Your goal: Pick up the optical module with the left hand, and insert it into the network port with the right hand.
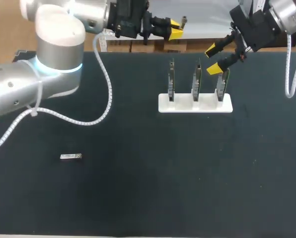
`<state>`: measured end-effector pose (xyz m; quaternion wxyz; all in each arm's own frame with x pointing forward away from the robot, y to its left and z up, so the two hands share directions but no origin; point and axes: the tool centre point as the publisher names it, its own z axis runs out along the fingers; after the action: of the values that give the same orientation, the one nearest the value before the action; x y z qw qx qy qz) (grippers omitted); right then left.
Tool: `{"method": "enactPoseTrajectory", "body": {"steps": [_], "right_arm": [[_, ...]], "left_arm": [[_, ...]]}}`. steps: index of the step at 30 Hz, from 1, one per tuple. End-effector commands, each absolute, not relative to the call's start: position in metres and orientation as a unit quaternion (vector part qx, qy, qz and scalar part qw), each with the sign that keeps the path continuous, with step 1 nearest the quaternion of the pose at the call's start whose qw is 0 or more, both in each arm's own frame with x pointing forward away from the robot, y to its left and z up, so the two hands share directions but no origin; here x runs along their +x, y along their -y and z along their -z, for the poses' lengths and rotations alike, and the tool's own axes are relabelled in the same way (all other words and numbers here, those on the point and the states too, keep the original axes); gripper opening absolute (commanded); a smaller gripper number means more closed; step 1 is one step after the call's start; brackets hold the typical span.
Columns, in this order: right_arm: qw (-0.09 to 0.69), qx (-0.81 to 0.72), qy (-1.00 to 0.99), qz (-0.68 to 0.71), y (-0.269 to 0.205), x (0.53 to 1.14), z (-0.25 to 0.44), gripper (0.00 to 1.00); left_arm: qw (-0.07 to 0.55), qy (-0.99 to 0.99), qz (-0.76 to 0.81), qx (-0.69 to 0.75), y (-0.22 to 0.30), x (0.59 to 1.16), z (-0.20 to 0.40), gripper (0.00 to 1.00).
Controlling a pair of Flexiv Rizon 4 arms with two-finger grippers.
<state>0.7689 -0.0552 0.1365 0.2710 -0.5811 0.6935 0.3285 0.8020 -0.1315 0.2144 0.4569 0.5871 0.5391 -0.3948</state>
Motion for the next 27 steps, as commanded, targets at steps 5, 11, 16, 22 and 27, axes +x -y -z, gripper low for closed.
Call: {"method": "enactPoseTrajectory", "body": {"steps": [5,11,16,22,27], "right_arm": [[0.273,-0.581,-0.694,-0.328,0.055,0.767,-0.137,1.00],[0.273,-0.581,-0.694,-0.328,0.055,0.767,-0.137,1.00],[0.273,-0.581,-0.694,-0.328,0.055,0.767,-0.137,1.00],[0.273,-0.581,-0.694,-0.328,0.055,0.767,-0.137,1.00],[0.273,-0.581,-0.694,-0.328,0.055,0.767,-0.137,1.00]], "left_arm": [[0.467,-0.533,0.416,0.570,0.150,0.794,-0.208,0.00],[0.462,-0.517,0.436,0.574,0.162,0.786,-0.204,0.00],[0.458,-0.510,0.448,0.575,0.168,0.779,-0.200,0.00],[0.455,-0.507,0.469,0.563,0.171,0.775,-0.194,0.00],[0.448,-0.502,0.477,0.565,0.177,0.771,-0.191,0.00]]}}
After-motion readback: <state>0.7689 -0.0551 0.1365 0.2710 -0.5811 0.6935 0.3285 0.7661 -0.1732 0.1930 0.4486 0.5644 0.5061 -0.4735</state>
